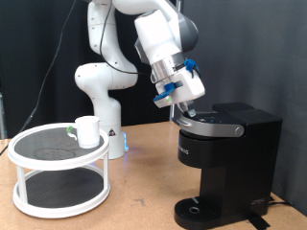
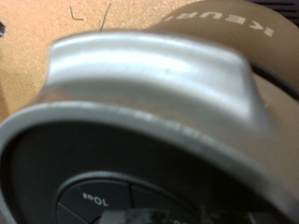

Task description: Make a cup of coffee with the keurig machine

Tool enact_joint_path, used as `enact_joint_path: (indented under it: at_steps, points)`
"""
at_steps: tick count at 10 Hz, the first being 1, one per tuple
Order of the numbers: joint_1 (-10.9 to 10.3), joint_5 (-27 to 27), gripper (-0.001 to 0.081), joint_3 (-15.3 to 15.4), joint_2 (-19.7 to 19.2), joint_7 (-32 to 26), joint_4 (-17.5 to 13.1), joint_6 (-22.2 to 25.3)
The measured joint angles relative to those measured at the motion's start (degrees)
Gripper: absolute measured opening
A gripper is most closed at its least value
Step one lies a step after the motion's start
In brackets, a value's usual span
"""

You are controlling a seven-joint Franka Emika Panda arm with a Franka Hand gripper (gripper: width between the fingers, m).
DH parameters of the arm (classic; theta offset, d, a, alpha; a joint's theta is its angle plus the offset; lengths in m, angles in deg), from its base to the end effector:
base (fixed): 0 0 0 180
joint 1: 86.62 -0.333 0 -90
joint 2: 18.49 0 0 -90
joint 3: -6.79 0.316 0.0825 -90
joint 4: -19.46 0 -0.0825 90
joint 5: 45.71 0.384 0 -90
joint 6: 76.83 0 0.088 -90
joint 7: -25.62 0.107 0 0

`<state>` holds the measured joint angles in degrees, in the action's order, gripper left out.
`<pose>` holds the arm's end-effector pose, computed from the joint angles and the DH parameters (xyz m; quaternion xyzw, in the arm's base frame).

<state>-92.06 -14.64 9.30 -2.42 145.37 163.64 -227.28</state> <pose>0.4620 0.0524 0.4192 -0.3626 0.8971 0.0687 0.2431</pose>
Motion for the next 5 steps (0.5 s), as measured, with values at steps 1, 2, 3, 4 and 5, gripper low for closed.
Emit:
enact_joint_path:
  at_steps: [1, 2, 3, 4, 5]
  points:
    - [0.0, 0.0, 0.0, 0.0, 0.0, 0.0, 0.2, -0.3]
    - [0.0, 0.0, 0.0, -0.1, 0.0, 0.0, 0.2, -0.6]
    - [0.0, 0.0, 0.0, -0.1, 0.0, 0.0, 0.3, -0.7]
    - [0.0, 0.0, 0.0, -0.1, 0.0, 0.0, 0.3, -0.7]
    - [0.0, 0.3, 0.0, -0.2, 0.0, 0.0, 0.3, -0.6]
